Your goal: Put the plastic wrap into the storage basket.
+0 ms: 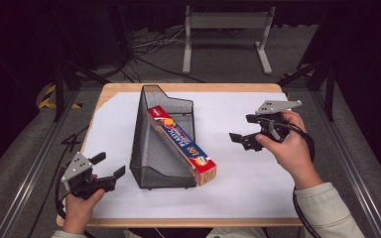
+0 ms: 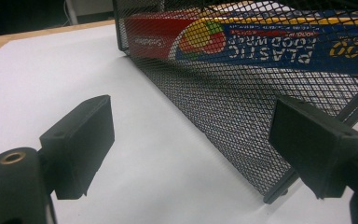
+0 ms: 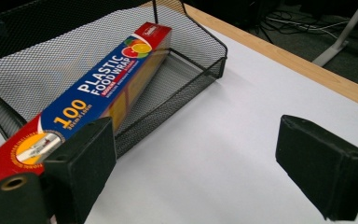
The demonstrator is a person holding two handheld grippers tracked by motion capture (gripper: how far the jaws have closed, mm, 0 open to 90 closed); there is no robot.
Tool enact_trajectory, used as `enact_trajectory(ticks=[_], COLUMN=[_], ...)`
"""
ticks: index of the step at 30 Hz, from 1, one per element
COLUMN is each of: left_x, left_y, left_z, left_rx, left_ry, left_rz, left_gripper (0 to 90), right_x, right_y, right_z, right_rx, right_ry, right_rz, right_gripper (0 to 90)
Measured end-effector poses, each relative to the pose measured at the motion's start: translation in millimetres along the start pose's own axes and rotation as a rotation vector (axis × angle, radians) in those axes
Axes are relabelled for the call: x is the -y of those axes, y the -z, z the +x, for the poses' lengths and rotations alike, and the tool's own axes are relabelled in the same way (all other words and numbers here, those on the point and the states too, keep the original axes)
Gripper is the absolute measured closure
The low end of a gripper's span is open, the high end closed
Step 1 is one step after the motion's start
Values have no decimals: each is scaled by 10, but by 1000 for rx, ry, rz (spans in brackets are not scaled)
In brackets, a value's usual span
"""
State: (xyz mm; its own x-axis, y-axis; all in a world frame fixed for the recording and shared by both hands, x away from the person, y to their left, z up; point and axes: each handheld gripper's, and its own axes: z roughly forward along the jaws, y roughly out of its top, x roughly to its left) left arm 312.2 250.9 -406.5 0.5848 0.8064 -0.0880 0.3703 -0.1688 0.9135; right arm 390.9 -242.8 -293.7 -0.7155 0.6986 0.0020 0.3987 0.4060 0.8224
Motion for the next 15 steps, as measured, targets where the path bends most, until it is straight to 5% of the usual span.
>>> enact_trajectory(ticks=[15], left_x=[3], left_y=[8], left_z=[0], left_rx=[-5], left_ry=[-1], left_rz=[-2], left_gripper=[151], right_x=[491], right_y=[14], right_z=[-239], right_rx=[17], right_ry=[-12], right_rz=[-63], right_gripper=[128])
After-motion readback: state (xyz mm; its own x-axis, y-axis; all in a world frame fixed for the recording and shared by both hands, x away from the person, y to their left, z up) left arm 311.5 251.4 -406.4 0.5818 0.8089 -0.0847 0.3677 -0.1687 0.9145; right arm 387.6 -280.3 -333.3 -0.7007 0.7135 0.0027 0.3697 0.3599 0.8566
